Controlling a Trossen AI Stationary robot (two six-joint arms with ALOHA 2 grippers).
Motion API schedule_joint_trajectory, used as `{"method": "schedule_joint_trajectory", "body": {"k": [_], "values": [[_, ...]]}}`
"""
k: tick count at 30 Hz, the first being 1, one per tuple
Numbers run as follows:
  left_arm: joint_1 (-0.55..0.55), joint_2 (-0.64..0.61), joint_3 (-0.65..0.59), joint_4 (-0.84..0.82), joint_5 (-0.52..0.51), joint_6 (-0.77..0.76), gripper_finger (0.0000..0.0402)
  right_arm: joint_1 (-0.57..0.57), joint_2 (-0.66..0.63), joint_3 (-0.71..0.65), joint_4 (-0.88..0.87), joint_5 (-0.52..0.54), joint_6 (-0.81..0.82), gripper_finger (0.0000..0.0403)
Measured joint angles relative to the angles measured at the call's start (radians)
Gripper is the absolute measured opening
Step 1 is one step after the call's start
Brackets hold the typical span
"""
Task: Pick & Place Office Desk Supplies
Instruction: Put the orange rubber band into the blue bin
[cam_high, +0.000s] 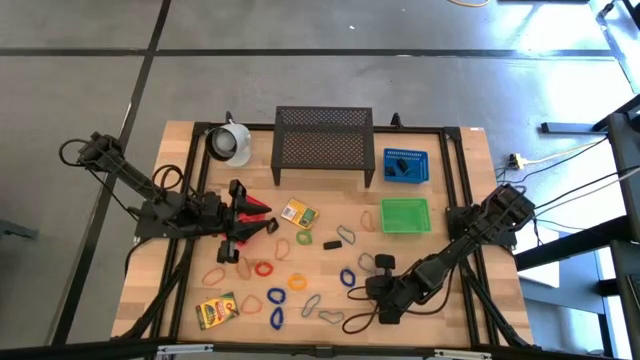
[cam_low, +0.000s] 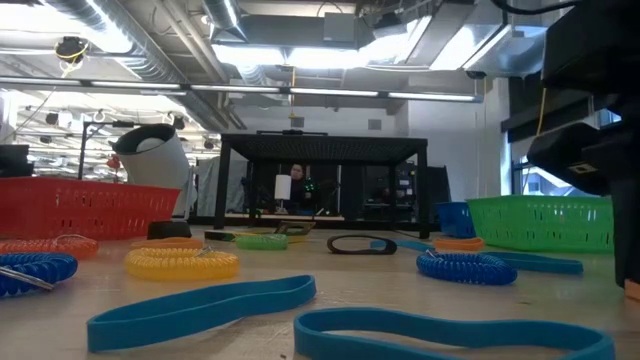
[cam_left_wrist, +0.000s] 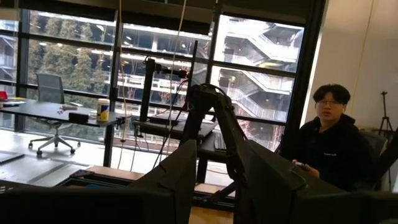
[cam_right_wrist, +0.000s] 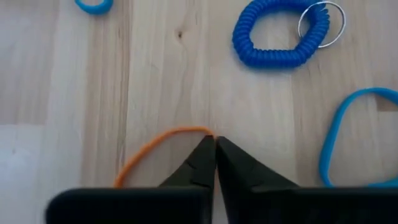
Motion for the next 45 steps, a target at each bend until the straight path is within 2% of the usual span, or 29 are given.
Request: {"method": "schedule_joint_trajectory", "body": {"k": [4,8,15,19,25,32,36,45], "values": [[0.0,0.0,0.0,0.0,-0.001,0.015,0.0127,0.005,-0.03,-0.004,-0.013,-0.011,0.039,0.0011],[0.0,0.0,0.0,0.002,-0.026,0.024,0.0127,0.01,-0.113,-0.011,-0.048,0.005,0.027,0.0005],[0.001,0.0,0.0,0.052,-0.052,0.043,0.0127,-0.014,-0.325,-0.007,-0.111,0.19,0.055,0.0004],[0.001,0.0,0.0,0.123,-0.054,0.083,0.0127,-0.08,-0.455,-0.007,-0.197,0.227,0.101,0.0004],[0.004,0.0,0.0,0.239,-0.069,0.289,0.0127,-0.235,-0.612,-0.007,-0.383,0.225,0.18,0.0004],[0.056,-0.001,0.0,0.34,-0.078,0.475,0.0127,-0.433,-0.725,-0.006,-0.651,0.224,0.209,0.0004],[0.109,-0.005,0.0,0.357,-0.077,0.529,0.0127,-0.577,-0.734,-0.006,-0.75,0.223,0.211,0.0004],[0.268,-0.005,0.0,0.364,-0.075,0.541,0.0127,-0.974,-0.694,-0.005,-0.752,0.244,0.122,0.0004]]}}
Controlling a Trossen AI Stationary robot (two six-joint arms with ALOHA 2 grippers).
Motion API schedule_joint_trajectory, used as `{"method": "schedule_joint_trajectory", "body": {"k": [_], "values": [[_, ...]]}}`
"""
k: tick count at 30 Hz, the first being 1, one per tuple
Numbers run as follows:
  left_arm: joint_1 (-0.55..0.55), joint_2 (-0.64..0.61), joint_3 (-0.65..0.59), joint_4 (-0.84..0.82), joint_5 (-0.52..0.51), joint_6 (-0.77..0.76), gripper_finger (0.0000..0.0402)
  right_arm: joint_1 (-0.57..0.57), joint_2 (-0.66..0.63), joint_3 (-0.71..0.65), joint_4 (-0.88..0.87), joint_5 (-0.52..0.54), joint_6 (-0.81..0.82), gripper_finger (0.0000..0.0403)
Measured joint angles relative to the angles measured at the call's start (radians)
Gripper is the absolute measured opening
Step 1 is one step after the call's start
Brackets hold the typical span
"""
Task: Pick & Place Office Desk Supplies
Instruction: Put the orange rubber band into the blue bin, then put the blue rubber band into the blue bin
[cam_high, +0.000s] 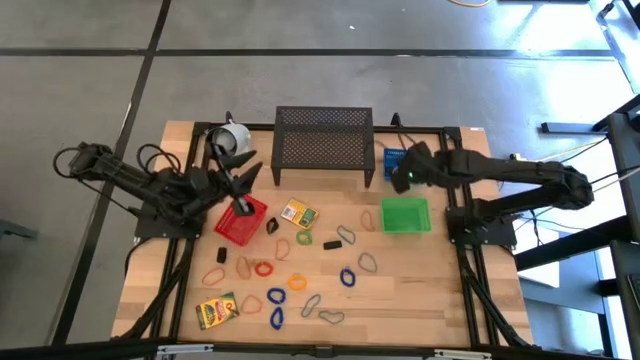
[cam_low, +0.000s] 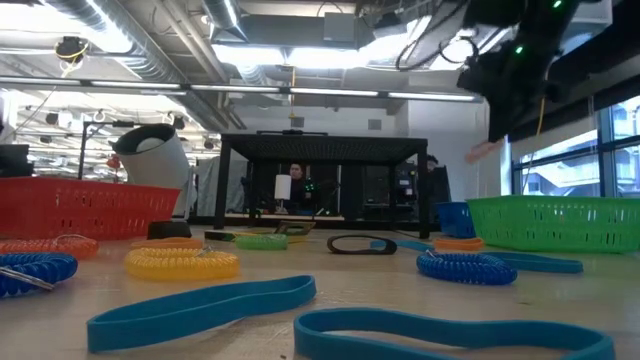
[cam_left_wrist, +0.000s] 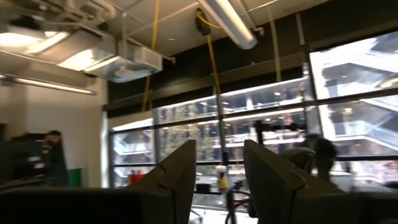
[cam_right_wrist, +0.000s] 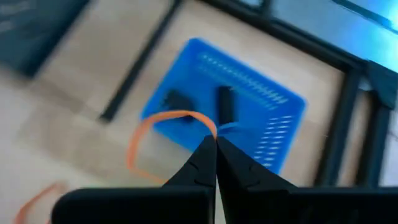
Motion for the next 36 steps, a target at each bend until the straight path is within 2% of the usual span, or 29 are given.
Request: {"method": "schedule_joint_trajectory", "body": {"k": [3,6,15,21,24,29,33,36], "values": [[0.055,0.0,0.0,0.0,0.0,0.0,0.0127,-0.112,0.036,0.0,0.015,-0.004,0.007,0.0004],[0.104,0.0,0.0,0.0,0.001,0.0,0.0127,-0.176,0.089,0.0,0.058,-0.051,-0.018,0.0004],[0.207,0.0,0.0,0.0,0.002,0.0,0.0127,-0.251,0.292,0.0,0.103,-0.049,-0.08,0.0004],[0.246,0.0,0.0,0.0,0.003,0.0,0.0127,-0.257,0.352,0.0,0.124,-0.04,-0.095,0.0013],[0.261,0.0,0.0,0.0,0.019,0.0,0.0127,-0.258,0.348,0.0,0.121,-0.061,-0.08,0.0039],[0.281,0.0,0.0,-0.001,0.056,-0.001,0.0127,-0.257,0.302,0.0,0.102,-0.072,-0.067,0.0109],[0.289,0.0,0.0,-0.001,0.063,-0.023,0.0127,-0.244,0.223,0.0,0.073,-0.072,-0.033,0.016],[0.29,0.0,0.0,-0.001,0.063,-0.029,0.0127,-0.221,0.155,0.0,0.068,-0.075,-0.011,0.0177]]}}
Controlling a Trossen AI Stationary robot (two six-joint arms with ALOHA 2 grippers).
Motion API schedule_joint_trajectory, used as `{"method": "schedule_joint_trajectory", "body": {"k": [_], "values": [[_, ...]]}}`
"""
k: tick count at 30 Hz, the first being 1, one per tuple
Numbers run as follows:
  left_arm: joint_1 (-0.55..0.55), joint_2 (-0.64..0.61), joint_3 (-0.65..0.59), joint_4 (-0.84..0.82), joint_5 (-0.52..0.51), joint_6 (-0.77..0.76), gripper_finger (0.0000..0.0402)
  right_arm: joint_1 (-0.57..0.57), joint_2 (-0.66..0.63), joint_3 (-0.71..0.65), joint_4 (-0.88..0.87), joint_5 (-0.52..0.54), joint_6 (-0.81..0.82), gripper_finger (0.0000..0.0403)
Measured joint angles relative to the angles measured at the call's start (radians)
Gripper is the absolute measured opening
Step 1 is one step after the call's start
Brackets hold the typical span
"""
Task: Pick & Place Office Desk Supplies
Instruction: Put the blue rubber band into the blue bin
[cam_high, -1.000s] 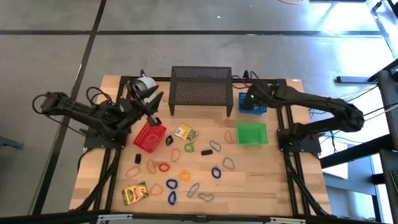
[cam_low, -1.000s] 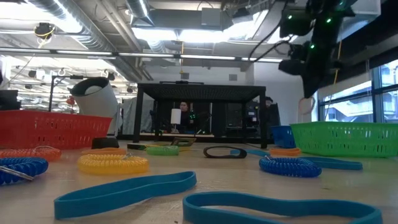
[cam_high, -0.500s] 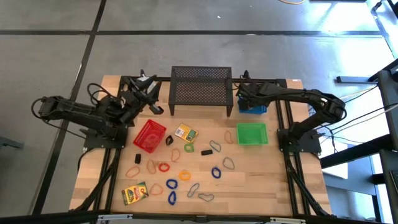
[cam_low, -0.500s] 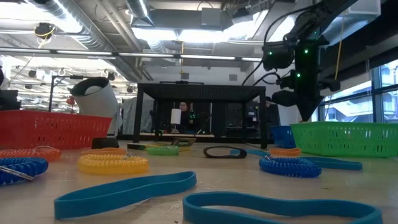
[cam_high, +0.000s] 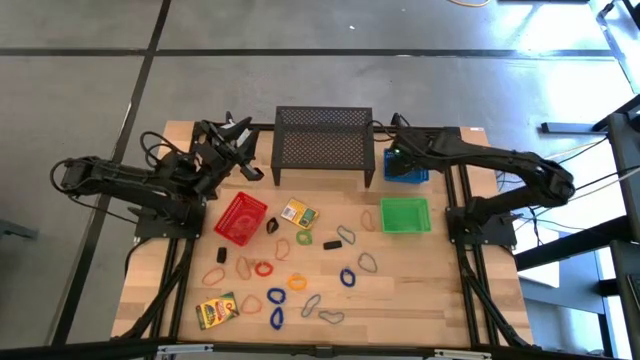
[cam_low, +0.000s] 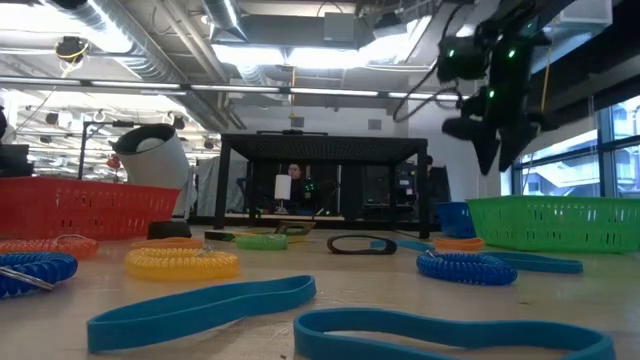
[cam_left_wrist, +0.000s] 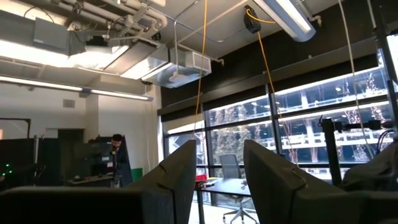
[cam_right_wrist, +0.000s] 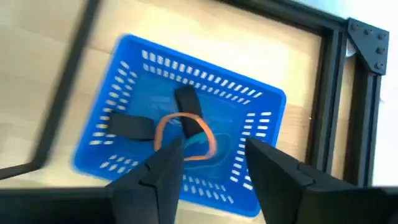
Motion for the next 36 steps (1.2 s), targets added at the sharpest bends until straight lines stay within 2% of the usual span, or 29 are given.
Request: {"method": "schedule_joint_trajectory", "body": {"k": [4,8,12,16,20,23,29,31,36], "values": [[-0.002,0.0,0.0,0.0,0.0,-0.015,0.0127,0.069,-0.08,0.0,0.001,-0.032,0.064,0.0177],[-0.003,0.0,0.0,-0.002,0.0,-0.073,0.0127,0.193,-0.12,0.0,0.01,-0.06,0.147,0.0162],[-0.003,0.0,0.0,-0.023,0.0,-0.143,0.0127,0.407,-0.137,0.0,0.032,-0.064,0.286,0.0146],[-0.003,0.001,0.0,-0.058,0.004,-0.25,0.0127,0.622,-0.131,0.0,0.083,-0.018,0.434,0.0135],[-0.003,0.001,0.0,-0.095,0.058,-0.365,0.0127,0.801,-0.096,0.0,0.144,0.007,0.54,0.013],[-0.003,0.001,0.0,-0.12,0.116,-0.433,0.0127,0.901,-0.045,0.0,0.205,0.006,0.519,0.013],[-0.052,0.002,0.0,-0.144,0.157,-0.512,0.0127,1.034,0.084,0.0,0.353,-0.038,0.223,0.013],[-0.086,0.004,0.0,-0.154,0.157,-0.515,0.0127,1.053,0.129,0.0,0.385,-0.05,0.156,0.013],[-0.179,0.004,0.0,-0.158,0.152,-0.515,0.0127,1.04,0.222,0.0,0.408,-0.059,0.154,0.0145]]}}
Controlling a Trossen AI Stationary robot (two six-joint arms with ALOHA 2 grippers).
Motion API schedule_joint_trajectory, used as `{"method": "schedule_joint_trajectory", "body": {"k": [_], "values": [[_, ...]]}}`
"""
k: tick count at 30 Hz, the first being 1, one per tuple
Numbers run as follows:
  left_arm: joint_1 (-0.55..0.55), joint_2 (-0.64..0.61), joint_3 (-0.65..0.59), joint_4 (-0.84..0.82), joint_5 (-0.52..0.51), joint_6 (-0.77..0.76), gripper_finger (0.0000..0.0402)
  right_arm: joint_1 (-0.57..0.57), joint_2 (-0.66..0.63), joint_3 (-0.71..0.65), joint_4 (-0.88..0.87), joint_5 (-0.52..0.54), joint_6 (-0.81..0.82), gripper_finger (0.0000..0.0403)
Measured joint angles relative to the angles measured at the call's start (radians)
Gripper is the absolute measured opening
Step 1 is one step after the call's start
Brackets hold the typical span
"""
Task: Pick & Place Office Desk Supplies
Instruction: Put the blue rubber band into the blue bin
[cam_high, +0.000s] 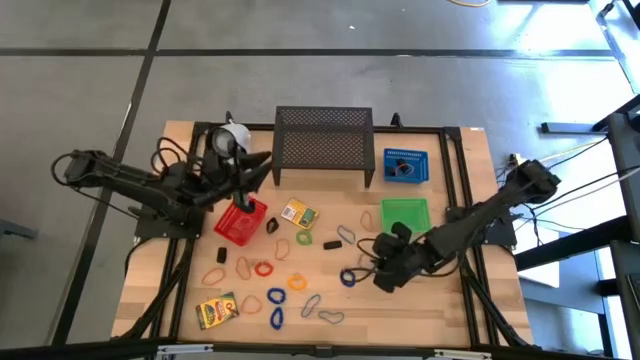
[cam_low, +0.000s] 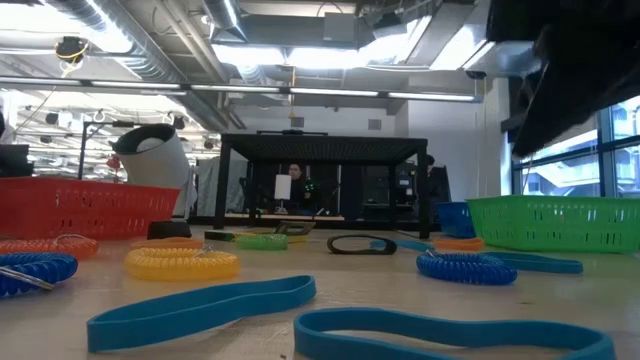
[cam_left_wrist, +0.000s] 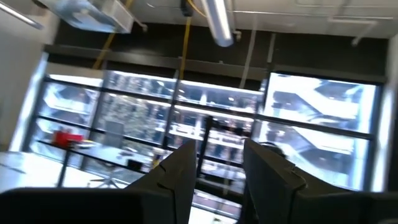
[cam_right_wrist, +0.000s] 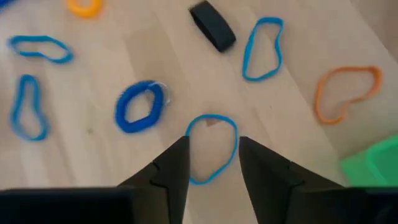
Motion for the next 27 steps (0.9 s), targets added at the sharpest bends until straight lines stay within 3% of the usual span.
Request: {"method": "schedule_joint_trajectory", "body": {"k": [8,12,20,27], "values": [[-0.13,0.0,0.0,-0.005,0.012,0.001,0.0127,-0.072,0.151,0.0,0.109,-0.081,-0.099,0.0213],[-0.175,0.0,0.0,-0.006,0.012,0.034,0.0127,-0.111,0.193,0.0,0.094,-0.112,-0.119,0.0225],[-0.212,0.0,0.0,-0.008,-0.007,0.045,0.0127,-0.175,0.235,0.0,0.096,-0.156,-0.254,0.0208],[-0.211,0.0,0.0,-0.008,-0.008,0.047,0.0128,-0.2,0.267,0.006,0.099,-0.2,-0.326,0.0169]]}}
